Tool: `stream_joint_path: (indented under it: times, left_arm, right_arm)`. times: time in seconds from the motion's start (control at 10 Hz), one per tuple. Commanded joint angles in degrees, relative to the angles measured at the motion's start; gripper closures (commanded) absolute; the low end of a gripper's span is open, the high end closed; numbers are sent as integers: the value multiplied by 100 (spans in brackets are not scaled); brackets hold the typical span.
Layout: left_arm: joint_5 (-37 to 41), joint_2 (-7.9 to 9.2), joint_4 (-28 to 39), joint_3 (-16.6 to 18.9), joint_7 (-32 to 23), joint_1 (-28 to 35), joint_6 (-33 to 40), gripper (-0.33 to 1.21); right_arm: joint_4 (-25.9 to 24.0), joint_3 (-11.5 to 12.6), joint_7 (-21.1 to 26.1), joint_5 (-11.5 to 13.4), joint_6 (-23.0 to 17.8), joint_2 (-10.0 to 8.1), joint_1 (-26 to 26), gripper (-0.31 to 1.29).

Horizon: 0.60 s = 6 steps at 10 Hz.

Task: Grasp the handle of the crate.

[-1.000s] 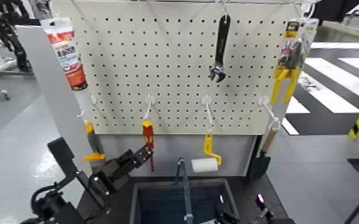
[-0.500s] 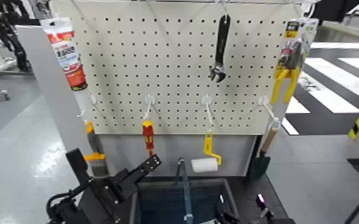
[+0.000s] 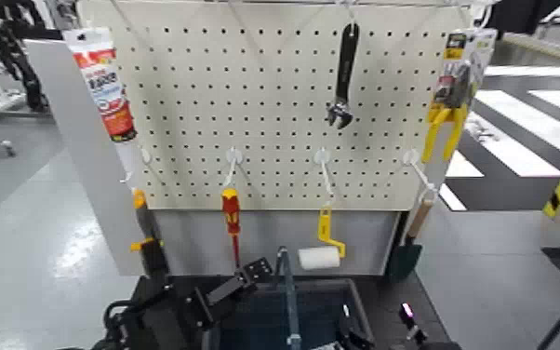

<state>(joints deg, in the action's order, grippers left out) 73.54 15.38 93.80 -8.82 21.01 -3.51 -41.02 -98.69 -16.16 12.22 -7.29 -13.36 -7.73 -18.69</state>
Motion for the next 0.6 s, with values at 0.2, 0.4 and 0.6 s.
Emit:
stream_joint_path:
  times: [0.2, 0.4, 0.6]
  left_arm:
    - [468, 18, -714, -393, 334, -458, -415, 12]
    - [671, 9, -1021, -595, 562, -625, -424, 12]
    - [767, 0, -1232, -700, 729, -765, -477, 16]
  right_arm:
    - [43, -2, 0, -9, -62, 0, 14, 15]
    - [61, -2, 0, -18, -106, 0, 23, 15]
    - [69, -10, 0, -18, -114, 0, 32, 15]
